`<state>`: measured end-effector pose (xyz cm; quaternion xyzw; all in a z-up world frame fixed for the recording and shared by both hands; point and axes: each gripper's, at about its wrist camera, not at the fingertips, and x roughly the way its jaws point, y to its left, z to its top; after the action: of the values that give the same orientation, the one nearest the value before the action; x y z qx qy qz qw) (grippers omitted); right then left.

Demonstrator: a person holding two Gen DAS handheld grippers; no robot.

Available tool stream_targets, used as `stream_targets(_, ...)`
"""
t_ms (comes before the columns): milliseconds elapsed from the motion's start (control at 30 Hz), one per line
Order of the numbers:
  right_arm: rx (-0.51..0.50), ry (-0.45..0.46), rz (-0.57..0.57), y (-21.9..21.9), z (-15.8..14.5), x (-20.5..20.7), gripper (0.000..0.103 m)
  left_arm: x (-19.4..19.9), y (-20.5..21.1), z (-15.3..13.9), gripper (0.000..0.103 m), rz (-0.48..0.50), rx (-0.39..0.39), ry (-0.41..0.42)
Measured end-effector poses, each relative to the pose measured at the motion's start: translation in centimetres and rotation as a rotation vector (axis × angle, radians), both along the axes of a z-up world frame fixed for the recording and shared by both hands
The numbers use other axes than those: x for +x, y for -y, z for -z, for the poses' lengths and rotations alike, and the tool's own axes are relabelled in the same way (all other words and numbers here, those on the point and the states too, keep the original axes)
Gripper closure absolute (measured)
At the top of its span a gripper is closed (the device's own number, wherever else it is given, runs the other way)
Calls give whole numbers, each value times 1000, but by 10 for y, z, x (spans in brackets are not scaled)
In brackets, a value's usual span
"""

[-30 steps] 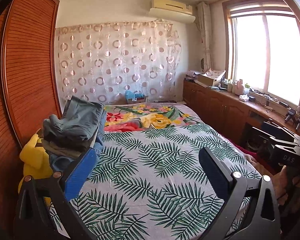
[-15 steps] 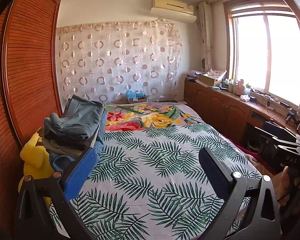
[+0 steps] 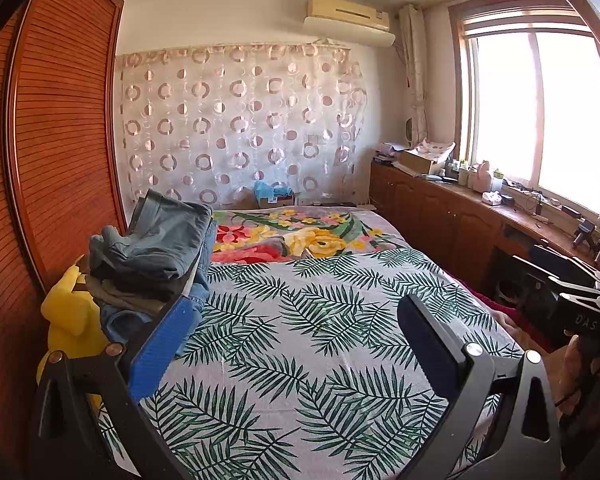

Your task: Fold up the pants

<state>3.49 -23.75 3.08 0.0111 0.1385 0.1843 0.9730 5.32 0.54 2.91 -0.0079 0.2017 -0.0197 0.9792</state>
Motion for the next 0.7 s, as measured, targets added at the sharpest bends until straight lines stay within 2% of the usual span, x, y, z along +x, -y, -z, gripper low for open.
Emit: stream_targets(700,2,3,-2,1,1,-1,17,0,-1,1,0,-1,2,1)
